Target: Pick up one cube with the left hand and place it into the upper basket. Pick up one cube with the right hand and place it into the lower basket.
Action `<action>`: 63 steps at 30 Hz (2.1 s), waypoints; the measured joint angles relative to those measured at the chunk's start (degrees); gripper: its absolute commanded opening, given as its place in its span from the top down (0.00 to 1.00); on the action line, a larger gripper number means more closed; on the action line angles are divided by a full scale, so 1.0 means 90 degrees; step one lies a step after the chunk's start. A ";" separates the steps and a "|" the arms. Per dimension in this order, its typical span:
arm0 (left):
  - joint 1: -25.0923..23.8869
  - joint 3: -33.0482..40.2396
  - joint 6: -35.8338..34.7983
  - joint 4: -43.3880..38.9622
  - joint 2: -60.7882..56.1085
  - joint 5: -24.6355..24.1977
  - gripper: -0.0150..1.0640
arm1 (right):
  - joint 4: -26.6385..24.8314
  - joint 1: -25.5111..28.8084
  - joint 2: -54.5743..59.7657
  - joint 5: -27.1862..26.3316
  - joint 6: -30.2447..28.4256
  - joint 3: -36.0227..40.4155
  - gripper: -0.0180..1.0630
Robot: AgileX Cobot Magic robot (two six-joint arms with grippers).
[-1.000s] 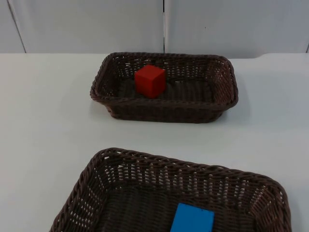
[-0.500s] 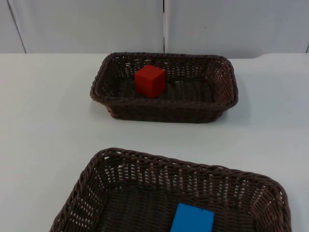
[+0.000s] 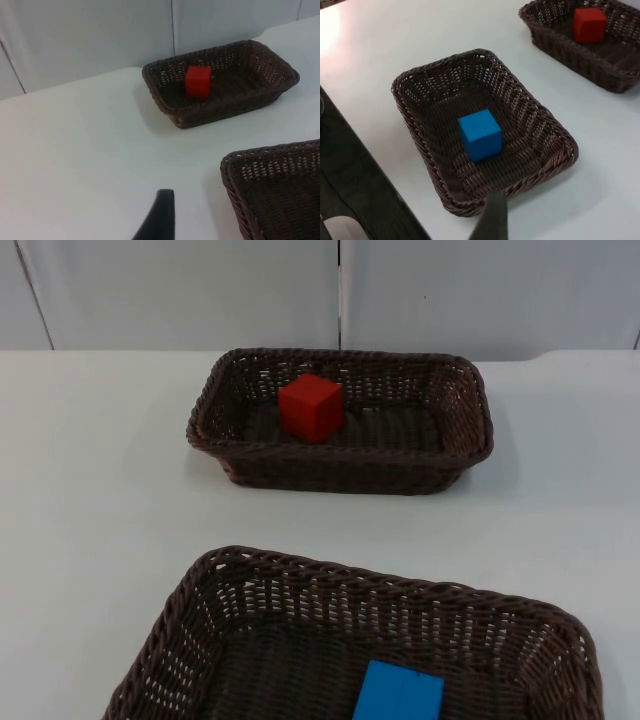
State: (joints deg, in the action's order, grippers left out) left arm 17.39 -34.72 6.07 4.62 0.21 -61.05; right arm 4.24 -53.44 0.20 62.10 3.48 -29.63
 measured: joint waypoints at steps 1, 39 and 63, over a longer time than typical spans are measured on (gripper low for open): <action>0.0000 0.0000 0.0000 0.0000 0.0000 0.0000 0.21 | 0.0000 0.0000 0.0000 0.0000 0.0000 0.0000 0.33; 0.0000 0.0689 -0.0611 -0.0391 0.0000 -0.0068 0.21 | 0.0029 0.0000 0.0000 0.0000 0.0000 0.0000 0.33; 0.0000 0.0689 -0.0544 -0.0391 0.0000 -0.0079 0.01 | 0.0029 0.0000 0.0000 0.0000 0.0000 0.0000 0.01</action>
State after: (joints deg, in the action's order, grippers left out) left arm 17.39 -28.52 1.17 1.10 0.21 -61.76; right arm 4.50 -53.44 0.20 62.10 3.48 -29.63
